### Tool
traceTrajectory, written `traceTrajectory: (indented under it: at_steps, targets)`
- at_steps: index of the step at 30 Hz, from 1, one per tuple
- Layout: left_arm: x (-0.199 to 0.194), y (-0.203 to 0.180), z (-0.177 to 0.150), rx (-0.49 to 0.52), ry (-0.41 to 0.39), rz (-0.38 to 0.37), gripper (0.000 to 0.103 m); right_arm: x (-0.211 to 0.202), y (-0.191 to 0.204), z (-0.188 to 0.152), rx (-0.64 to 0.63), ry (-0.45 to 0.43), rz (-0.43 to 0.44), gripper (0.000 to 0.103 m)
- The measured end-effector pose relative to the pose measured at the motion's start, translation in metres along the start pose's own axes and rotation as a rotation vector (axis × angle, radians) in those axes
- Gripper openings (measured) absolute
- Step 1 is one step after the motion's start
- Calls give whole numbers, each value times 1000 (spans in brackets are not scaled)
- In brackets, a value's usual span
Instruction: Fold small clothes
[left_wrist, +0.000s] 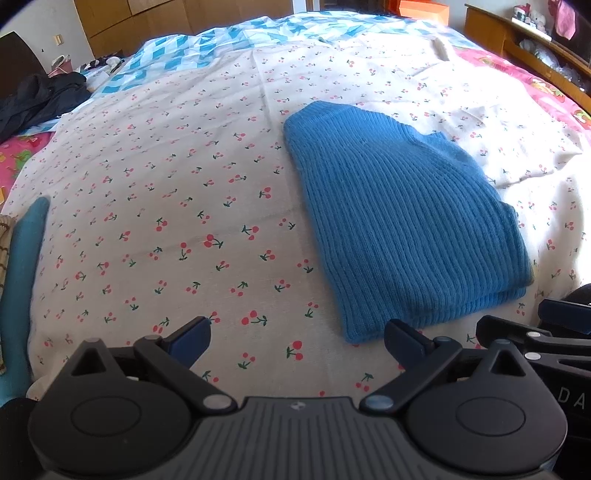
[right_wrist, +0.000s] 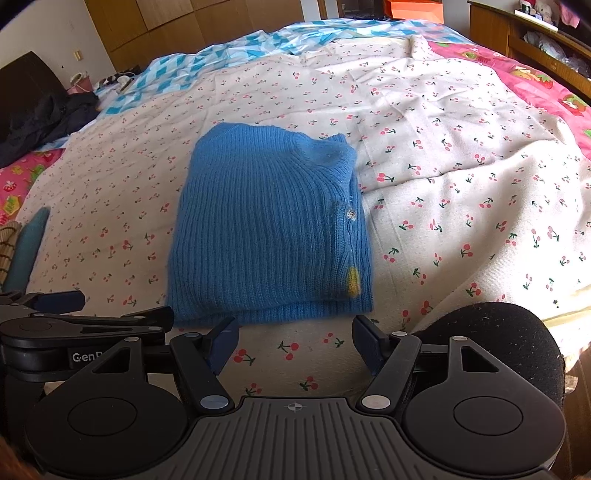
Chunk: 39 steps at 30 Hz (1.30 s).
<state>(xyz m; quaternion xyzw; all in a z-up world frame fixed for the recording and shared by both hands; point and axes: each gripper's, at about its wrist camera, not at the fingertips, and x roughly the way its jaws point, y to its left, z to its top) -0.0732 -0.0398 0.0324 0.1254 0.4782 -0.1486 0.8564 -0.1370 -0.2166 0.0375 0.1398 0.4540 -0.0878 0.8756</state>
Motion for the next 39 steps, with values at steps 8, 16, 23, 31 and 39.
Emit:
traceTrajectory:
  at_steps: [8,16,23,31,39]
  targets:
    - [1,0,-1,-6,0,-2,103,0,0,0,-1,0,-1,69]
    - [0,0,-1,-6,-8,5,103,-1,0,0,-2,-4,0,69]
    - [0,0,-2,-6,-8,5,103,-1,1,0,-4,-5,-2,69]
    - [0,1,-3,-11,-6,2,103,0,1,0,-8,-5,-6,69]
    - [0,2,-3,-11,-6,2,103,0,2,-1,-9,-5,-6,69]
